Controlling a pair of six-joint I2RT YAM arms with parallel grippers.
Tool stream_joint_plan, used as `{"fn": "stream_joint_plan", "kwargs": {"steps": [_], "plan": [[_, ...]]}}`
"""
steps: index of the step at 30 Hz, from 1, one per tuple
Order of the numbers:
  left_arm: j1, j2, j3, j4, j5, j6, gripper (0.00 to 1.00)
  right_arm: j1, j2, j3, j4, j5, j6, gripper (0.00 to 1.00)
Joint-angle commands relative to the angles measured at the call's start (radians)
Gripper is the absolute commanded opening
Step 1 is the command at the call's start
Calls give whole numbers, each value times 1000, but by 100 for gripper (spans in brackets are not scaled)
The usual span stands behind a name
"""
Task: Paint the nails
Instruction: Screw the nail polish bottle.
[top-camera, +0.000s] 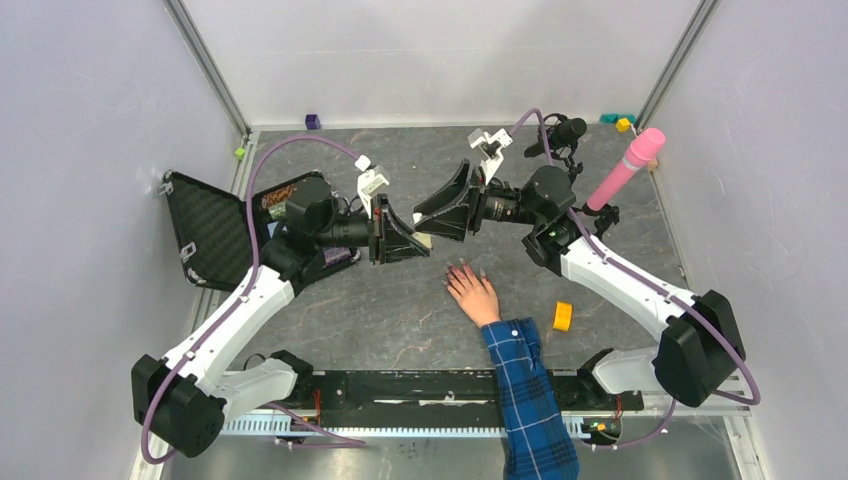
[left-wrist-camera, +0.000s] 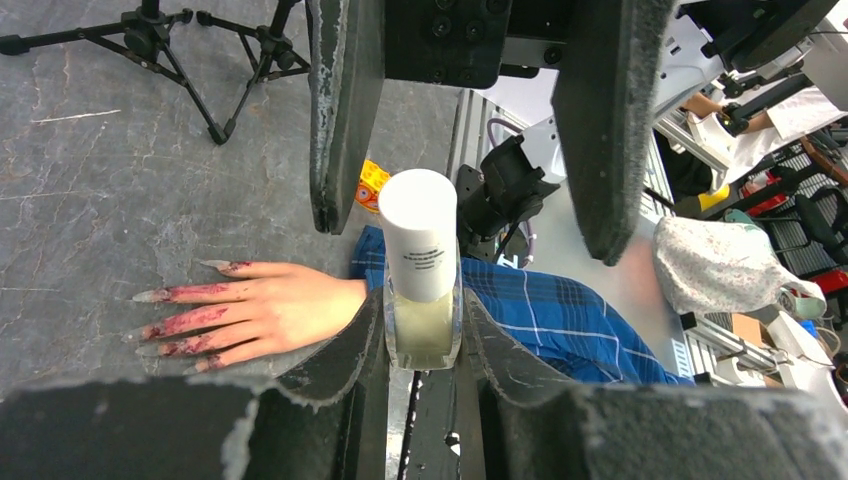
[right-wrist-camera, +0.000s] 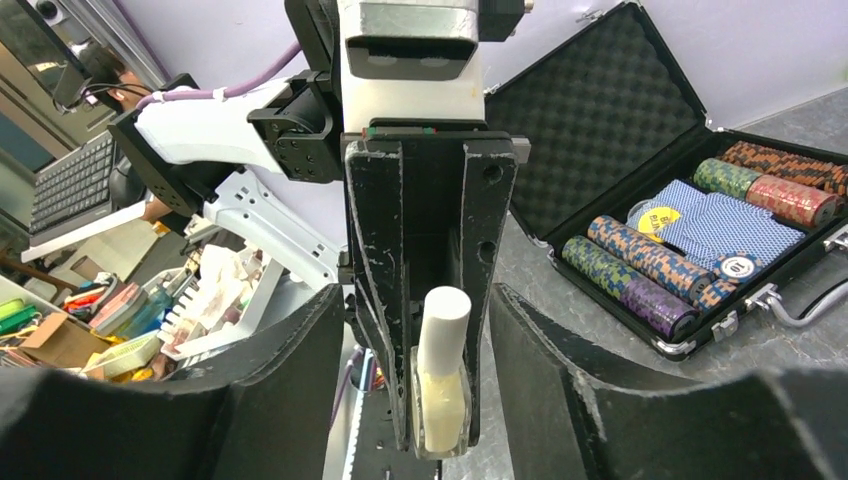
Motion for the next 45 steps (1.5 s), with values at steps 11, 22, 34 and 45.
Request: {"fn": "stream_joint_plan", "kwargs": {"steps": [11,22,34,45], "plan": [[-16,-13,9,6,28,48,2,11,26,94,-115,9,-95,46],[-17,-30,9,-10,-34,64,2,12,27,112,-243,-26,-169,18],[-17,-65,13,-87,-186,116,2,46,-7,87,-482,112,-345,0],[-16,-93,-3,-79,-328,105,2,142,-49,20,-624,433,-402,0]]}}
